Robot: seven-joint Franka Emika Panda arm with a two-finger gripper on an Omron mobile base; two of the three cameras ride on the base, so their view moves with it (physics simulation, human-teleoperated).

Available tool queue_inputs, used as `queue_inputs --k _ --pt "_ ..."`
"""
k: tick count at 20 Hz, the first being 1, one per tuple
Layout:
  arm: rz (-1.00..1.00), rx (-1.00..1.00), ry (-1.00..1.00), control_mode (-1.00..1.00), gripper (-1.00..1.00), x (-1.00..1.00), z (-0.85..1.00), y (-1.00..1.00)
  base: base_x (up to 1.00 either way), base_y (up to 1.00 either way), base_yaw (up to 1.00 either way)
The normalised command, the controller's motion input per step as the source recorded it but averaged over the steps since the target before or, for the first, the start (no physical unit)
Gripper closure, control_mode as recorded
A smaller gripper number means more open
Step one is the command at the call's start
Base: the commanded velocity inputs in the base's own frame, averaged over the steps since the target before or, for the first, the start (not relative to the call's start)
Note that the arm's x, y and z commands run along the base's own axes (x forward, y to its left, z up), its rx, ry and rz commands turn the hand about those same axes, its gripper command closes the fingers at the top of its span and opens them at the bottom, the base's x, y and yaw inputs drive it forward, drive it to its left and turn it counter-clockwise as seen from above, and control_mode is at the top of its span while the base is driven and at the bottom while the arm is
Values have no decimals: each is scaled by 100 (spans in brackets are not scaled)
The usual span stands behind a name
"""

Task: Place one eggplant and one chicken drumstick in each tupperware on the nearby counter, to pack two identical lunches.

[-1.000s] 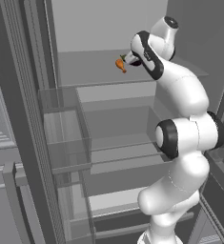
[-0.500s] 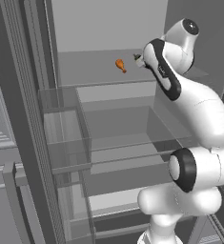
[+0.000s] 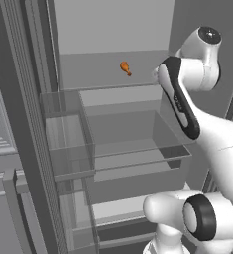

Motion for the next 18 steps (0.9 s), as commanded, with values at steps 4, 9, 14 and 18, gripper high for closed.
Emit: queue_inputs --k 4,9,14,18 --pt "-15 4 11 -100 100 -100 -31 0 0 0 0" --pt "-11 0 4 -100 100 -100 -96 0 0 0 0" --pt "-12 2 0 -100 100 -100 -94 0 0 0 0" --pt "-10 5 0 -100 100 -75 -49 0 0 0 0"
